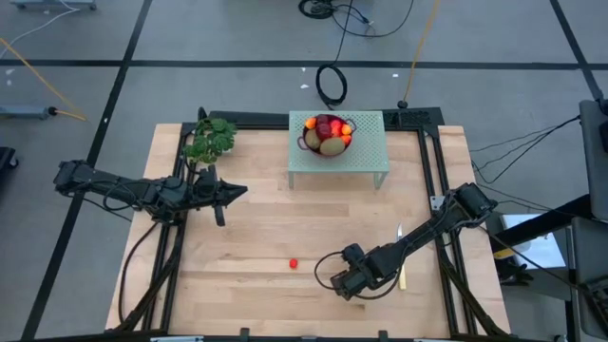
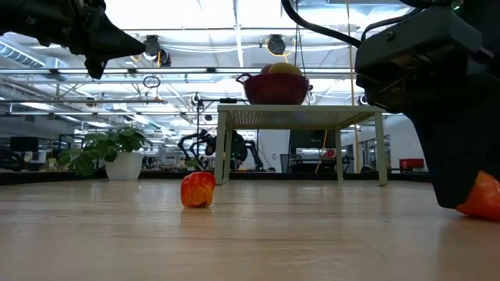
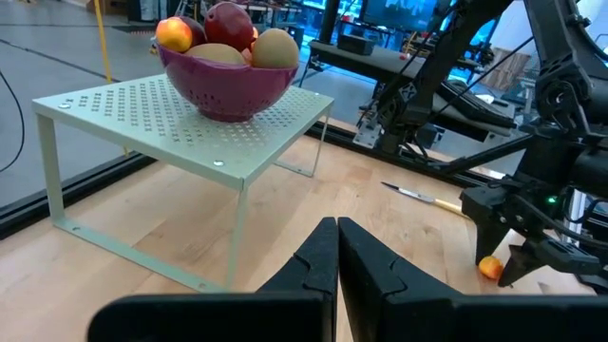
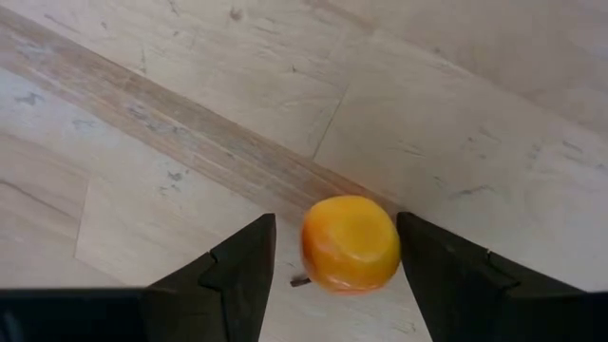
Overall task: Pick & Place Fruit
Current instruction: Put the pear into the strainer bowl
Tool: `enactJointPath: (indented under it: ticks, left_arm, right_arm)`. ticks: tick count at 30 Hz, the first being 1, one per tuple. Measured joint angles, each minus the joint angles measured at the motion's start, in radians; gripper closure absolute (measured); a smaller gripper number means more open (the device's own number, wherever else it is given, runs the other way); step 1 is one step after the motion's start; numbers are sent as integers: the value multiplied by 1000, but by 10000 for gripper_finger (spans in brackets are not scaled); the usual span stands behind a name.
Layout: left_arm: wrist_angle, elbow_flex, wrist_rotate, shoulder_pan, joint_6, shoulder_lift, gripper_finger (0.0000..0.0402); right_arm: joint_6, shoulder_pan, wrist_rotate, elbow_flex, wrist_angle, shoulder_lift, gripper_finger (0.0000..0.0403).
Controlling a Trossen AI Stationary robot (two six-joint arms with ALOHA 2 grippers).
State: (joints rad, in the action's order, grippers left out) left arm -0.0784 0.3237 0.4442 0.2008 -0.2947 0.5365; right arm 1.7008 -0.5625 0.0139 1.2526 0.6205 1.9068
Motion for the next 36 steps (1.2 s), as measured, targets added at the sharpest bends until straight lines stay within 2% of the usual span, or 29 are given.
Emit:
enactJointPath:
  ticks: [14,27,36]
  left_arm:
    - [0,0,0,0,5,0,392]
    - [0,0,0,0,4,0,392]
    - [0,0,0,0,2,0,392]
  right_arm:
    - [-11,0,-15,-1,6,1,193]
    - [-16,0,-19,-2,29,0,265]
    - [-26,6,-24,-6,87,-38,275]
